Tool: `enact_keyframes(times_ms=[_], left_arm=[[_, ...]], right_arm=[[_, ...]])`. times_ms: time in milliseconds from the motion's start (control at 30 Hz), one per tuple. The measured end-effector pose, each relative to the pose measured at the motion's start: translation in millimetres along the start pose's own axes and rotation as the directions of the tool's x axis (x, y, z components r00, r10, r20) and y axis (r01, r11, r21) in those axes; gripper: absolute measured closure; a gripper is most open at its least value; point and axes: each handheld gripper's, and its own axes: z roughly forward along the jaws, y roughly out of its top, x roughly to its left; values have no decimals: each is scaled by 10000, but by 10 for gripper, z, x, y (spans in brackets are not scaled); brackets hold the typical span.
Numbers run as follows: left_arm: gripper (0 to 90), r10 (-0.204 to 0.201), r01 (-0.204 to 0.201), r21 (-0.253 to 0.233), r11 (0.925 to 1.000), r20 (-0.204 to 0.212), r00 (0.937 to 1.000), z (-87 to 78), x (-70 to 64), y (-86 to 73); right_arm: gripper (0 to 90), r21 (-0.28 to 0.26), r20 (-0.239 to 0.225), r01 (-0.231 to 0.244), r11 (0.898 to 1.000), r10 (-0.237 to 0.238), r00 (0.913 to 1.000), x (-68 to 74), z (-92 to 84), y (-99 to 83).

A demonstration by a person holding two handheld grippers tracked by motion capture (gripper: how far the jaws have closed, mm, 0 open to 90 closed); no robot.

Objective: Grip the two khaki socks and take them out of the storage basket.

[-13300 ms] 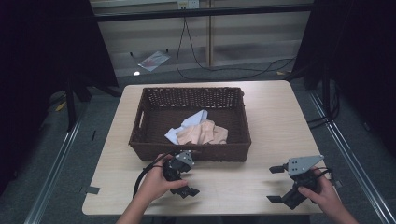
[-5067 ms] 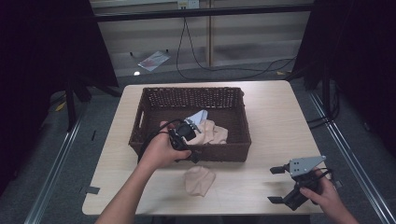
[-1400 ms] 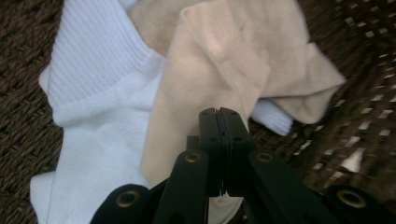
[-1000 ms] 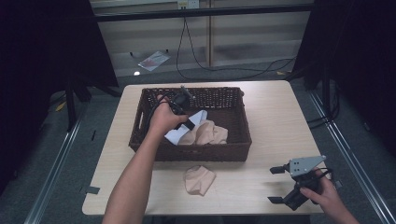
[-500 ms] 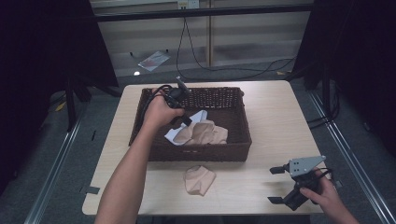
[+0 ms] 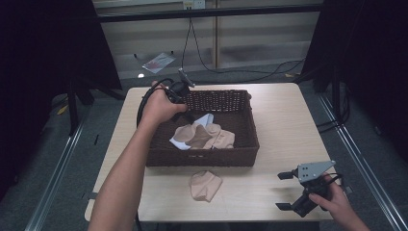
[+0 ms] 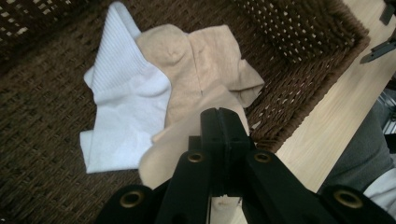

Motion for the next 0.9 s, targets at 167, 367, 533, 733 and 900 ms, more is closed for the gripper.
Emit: enact_keyframes(times_ms=[167, 367, 533, 733, 900], left_arm=[[900, 79, -79, 44, 10000, 28, 10000, -105, -31, 21], [900, 138, -138, 110, 9998, -39, 9999, -219, -75, 38], [900, 137, -137, 79, 9999, -81, 9999, -349, -119, 67], [900, 136, -136, 14, 9999, -40, 9999, -484, -183, 95], [900, 193, -193, -131, 9997, -23, 9998, -587, -225, 108]], right_arm=[[13, -17, -37, -31, 10000, 30, 10000, 1, -2, 1], [13, -67, 21, 47, 10000, -46, 10000, -4, -6, 2], [13, -22, -66, -26, 10000, 25, 10000, 0, 1, 1], [12, -32, -69, -29, 10000, 29, 10000, 0, 1, 2], [13, -23, -75, -26, 10000, 25, 10000, 2, 2, 1]])
